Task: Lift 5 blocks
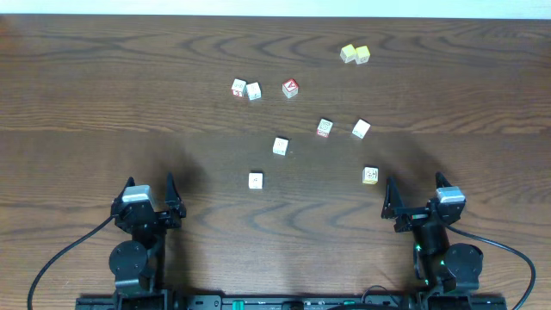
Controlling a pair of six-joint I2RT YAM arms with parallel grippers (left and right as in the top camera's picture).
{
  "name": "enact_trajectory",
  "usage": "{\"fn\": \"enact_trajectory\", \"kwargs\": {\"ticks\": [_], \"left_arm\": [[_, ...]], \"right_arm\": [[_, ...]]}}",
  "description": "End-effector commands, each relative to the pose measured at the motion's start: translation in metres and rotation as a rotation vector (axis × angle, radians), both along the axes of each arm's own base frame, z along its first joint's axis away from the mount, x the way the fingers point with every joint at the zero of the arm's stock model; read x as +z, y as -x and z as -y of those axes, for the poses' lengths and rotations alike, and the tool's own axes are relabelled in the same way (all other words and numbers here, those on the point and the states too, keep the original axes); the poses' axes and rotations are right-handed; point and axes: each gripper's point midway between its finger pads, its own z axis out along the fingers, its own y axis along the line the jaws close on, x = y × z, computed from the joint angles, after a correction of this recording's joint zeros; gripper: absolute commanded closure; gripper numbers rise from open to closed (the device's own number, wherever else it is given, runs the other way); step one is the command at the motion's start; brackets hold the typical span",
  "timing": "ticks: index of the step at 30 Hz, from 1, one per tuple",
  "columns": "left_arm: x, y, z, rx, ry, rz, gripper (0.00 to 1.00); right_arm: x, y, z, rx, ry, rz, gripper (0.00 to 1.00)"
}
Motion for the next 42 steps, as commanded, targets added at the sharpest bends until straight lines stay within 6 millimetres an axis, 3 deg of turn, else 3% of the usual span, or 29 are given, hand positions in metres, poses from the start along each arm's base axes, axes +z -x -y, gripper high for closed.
{"fn": "enact_trajectory", "kwargs": {"ticks": [1,8,10,13,15,17,20,22,25,29,32,33,34,39,42], "left_arm": [[-0.016,0.001,-0.002,0.013,-0.006,-0.049,0.25],[-0.013,0.001,0.0,0.002,0.01,-0.035,0.25],[0.001,-0.002,0.021,-0.11,0.124,0.025,0.25],[0.016,0.008,0.074,-0.41,0.384,0.029,0.25],[0.027,0.017,0.094,-0.533,0.485,0.031,0.24],[0.032,0.02,0.099,-0.567,0.527,0.031,0.25],[0.058,0.028,0.109,-0.659,0.566,0.104,0.24],[0.084,0.045,0.123,-0.795,0.49,0.199,0.25],[0.123,0.066,0.13,-0.881,0.401,0.342,0.25],[0.166,0.078,0.129,-0.87,0.372,0.362,0.25],[0.183,0.074,0.127,-0.822,0.317,0.283,0.24],[0.191,0.068,0.126,-0.79,0.265,0.187,0.24],[0.192,0.063,0.125,-0.769,0.256,0.132,0.25],[0.173,0.036,0.1,-0.568,0.265,-0.312,0.25],[0.164,0.029,0.103,-0.581,0.332,-0.525,0.24]], "right_arm": [[-0.001,0.0,0.003,-0.012,0.014,0.001,0.01],[-0.001,0.0,0.004,-0.02,0.015,0.001,0.01],[-0.001,0.0,0.007,-0.036,0.015,0.0,0.01],[0.002,-0.001,0.009,-0.046,0.015,0.012,0.01],[0.009,0.001,-0.009,0.049,-0.089,0.024,0.01],[0.008,0.008,-0.034,0.196,-0.213,-0.016,0.01],[0.02,0.02,-0.061,0.363,-0.39,-0.042,0.01],[0.033,0.023,-0.064,0.394,-0.464,-0.019,0.01],[0.05,0.027,-0.068,0.437,-0.506,0.026,0.01],[0.087,0.049,-0.084,0.598,-0.458,0.168,0.01],[0.125,0.069,-0.088,0.667,-0.393,0.343,0.01],[0.146,0.076,-0.085,0.658,-0.382,0.4,0.01],[0.153,0.077,-0.084,0.652,-0.382,0.4,0.01],[0.168,0.077,-0.091,0.656,-0.346,0.247,0.01],[0.171,0.069,-0.095,0.644,-0.294,0.107,0.01]]}}
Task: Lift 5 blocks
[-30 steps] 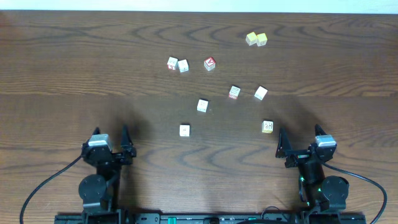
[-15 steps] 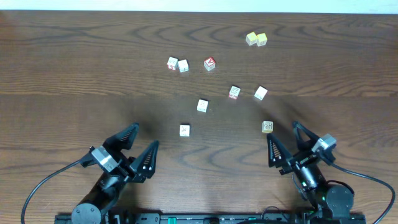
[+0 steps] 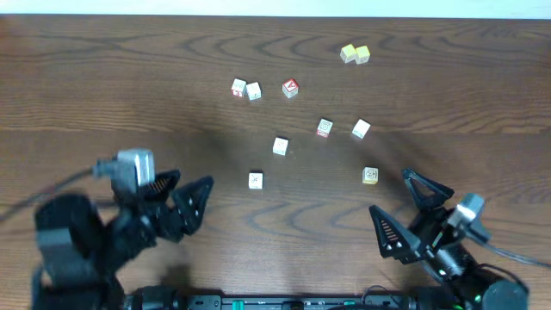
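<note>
Several small lettered blocks lie scattered on the brown wooden table. Two pale ones sit next to a red one, and two yellowish ones lie at the far edge. Others lie mid-table. Nearest the arms are a white block and a yellow-edged block. My left gripper is open, left of the white block. My right gripper is open wide, just right of and below the yellow-edged block. Neither holds anything.
The left arm's body and cable fill the near left corner, the right arm's base the near right. A pale wall strip runs along the table's far edge.
Both arms have left their parked pose at the near edge. The left gripper is now raised and turned toward the white block; the right has opened wider and tilted toward the yellow-edged block. No block has moved.
</note>
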Controlling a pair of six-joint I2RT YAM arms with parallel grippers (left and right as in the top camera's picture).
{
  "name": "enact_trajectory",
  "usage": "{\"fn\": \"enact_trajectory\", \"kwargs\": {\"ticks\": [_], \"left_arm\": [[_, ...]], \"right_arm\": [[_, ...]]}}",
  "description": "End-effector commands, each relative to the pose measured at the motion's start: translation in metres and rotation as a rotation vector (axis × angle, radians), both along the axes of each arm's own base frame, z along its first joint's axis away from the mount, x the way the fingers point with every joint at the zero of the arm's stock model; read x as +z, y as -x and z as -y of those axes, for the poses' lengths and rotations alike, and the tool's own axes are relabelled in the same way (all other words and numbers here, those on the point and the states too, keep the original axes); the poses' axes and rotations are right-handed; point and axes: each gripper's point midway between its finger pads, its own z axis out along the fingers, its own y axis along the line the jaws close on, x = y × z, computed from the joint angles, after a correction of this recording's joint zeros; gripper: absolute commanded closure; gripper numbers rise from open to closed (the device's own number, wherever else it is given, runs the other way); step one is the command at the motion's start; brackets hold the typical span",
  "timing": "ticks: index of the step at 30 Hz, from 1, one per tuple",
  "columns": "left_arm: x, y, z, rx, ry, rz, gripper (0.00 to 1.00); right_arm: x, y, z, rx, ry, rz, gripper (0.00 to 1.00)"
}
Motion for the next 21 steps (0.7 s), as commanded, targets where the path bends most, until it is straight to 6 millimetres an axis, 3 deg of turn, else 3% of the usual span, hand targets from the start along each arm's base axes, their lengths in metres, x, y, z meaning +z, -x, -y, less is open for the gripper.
{"fn": "enact_trajectory", "kwargs": {"ticks": [1,5,8,14,18,21], "left_arm": [[0.004,-0.018,0.001,-0.088,-0.071,-0.1,0.25],[-0.004,-0.028,0.02,-0.209,0.059,-0.219,0.25],[-0.025,-0.035,0.028,-0.238,0.051,-0.319,0.25],[-0.089,-0.04,0.033,-0.104,-0.179,-0.587,0.24],[-0.121,-0.05,0.045,-0.046,-0.362,-0.631,0.24],[-0.137,-0.059,0.053,-0.026,-0.404,-0.66,0.24]], "right_arm": [[0.019,-0.002,-0.006,0.021,0.128,-0.031,0.01],[0.018,-0.019,-0.013,0.089,0.232,-0.214,0.01],[0.014,-0.033,-0.017,0.14,0.246,-0.356,0.01],[0.03,-0.031,-0.048,0.486,0.102,-0.484,0.01],[0.012,-0.045,-0.05,0.522,0.062,-0.602,0.01],[0.002,-0.046,-0.054,0.532,0.075,-0.635,0.01]]}}
